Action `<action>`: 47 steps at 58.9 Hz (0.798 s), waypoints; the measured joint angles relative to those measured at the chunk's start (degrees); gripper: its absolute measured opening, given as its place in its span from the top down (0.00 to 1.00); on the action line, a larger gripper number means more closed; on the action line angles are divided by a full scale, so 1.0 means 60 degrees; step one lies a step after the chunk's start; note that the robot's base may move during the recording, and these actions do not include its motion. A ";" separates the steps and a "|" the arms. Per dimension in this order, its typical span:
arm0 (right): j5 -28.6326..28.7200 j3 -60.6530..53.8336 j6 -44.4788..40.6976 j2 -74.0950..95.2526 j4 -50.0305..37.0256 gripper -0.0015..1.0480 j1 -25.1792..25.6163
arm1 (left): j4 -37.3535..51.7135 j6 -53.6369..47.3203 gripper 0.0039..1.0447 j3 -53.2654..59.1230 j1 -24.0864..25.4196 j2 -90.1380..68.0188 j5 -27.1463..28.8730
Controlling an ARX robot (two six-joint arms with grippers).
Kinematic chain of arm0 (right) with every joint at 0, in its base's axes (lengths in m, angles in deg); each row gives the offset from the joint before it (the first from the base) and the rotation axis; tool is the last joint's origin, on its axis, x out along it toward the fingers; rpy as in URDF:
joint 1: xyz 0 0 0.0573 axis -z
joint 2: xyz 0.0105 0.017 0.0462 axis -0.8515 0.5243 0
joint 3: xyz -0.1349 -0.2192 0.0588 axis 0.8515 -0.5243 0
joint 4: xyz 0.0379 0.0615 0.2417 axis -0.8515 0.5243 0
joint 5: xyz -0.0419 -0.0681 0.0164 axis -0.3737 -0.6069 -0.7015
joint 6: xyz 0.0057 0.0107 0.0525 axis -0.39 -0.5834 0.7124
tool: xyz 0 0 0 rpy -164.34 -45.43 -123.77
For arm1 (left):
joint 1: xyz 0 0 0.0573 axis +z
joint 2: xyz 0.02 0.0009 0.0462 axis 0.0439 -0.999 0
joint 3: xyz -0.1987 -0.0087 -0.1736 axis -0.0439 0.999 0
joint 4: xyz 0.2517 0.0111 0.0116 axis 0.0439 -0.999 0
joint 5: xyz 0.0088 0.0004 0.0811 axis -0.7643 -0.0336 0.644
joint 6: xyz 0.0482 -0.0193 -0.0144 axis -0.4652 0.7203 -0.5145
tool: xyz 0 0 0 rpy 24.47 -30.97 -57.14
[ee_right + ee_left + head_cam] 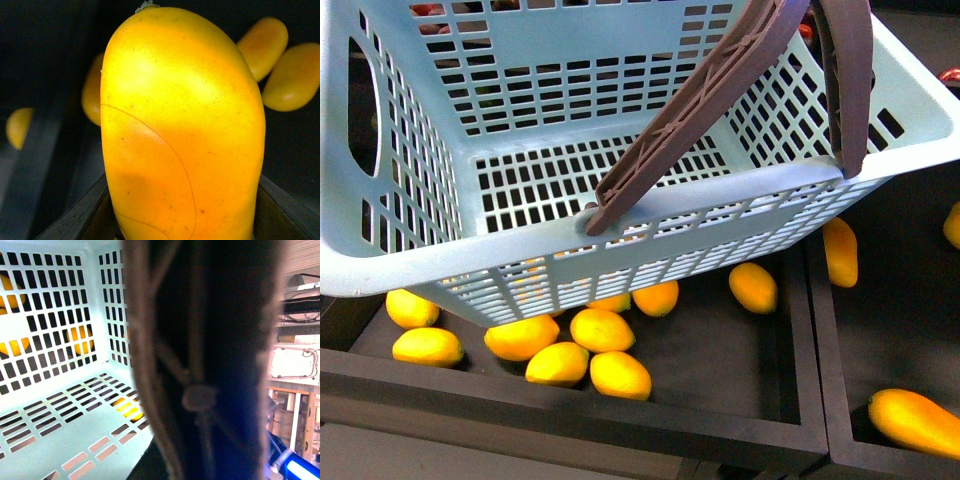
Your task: Pick mango and avocado into basket
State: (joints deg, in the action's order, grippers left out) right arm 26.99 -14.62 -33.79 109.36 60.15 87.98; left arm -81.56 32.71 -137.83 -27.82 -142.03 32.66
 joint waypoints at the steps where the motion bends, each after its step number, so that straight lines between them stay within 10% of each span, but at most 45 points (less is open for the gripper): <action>1: 0.0091 -0.0098 0.0000 -0.0168 0.0025 0.42 -0.0004 | 0.0000 0.0000 0.95 0.0000 0.0000 0.0000 0.0004; 21: 0.1730 -0.1672 0.1137 -0.4561 0.0219 0.42 -0.1075 | 0.0000 -0.0004 0.95 0.0000 0.0000 0.0000 0.0007; 47: 0.0619 -0.2211 0.3450 -0.6379 -0.0933 0.42 -0.4685 | 0.0000 -0.0004 0.95 0.0000 0.0000 0.0000 0.0007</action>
State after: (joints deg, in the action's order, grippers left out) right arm 30.70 -27.89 -13.09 71.09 54.55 59.87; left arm -81.56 32.69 -137.83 -27.82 -142.03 32.71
